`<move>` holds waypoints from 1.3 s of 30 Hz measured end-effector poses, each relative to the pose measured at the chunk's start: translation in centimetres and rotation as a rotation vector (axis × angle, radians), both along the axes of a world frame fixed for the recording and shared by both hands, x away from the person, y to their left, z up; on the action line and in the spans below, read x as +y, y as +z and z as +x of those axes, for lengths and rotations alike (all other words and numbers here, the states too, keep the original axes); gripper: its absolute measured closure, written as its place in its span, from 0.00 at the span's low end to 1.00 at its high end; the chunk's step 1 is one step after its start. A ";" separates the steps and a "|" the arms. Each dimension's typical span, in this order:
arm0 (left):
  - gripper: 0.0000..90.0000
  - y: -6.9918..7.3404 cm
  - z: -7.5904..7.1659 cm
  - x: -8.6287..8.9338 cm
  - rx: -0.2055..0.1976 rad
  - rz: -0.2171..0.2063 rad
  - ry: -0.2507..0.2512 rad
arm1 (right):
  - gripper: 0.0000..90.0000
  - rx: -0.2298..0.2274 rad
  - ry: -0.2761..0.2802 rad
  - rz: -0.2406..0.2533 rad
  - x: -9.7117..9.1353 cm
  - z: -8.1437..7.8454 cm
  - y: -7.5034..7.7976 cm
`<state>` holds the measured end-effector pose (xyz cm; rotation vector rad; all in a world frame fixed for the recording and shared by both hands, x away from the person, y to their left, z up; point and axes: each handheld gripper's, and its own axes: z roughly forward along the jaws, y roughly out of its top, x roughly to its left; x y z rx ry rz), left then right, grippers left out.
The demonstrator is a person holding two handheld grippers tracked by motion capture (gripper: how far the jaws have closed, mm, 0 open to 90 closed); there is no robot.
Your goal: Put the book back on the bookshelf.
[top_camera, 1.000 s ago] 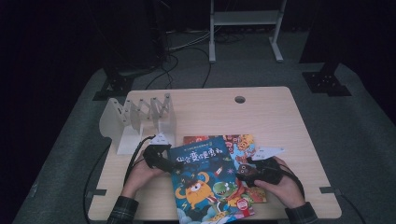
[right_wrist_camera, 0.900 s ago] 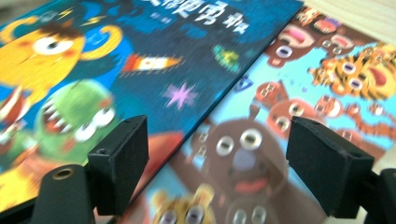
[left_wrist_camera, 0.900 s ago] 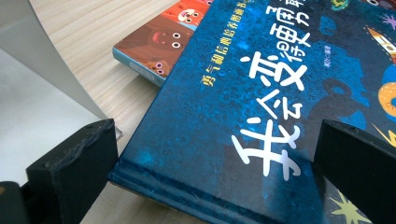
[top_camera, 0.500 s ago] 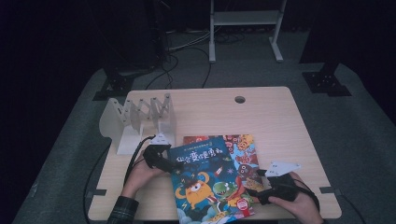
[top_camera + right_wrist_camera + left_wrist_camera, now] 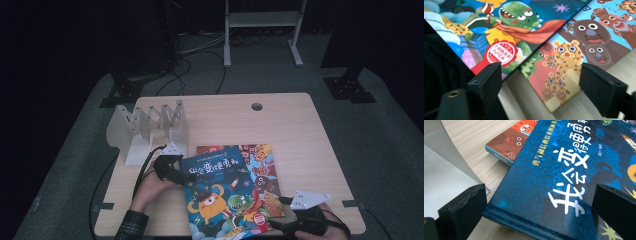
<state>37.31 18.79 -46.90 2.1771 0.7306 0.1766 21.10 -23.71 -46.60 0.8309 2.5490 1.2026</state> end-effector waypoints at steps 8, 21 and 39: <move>0.00 0.0 0.0 0.0 0.001 0.000 0.001 | 0.19 0.000 0.018 0.008 -0.1 -1.4 -0.3; 0.00 0.2 -0.4 0.4 0.012 0.021 -0.011 | 0.14 -0.001 -0.034 0.009 -0.8 -0.2 -0.4; 0.00 0.6 -1.9 0.4 0.046 0.051 -0.081 | 0.15 -0.019 -0.179 -0.028 -3.1 2.3 -0.1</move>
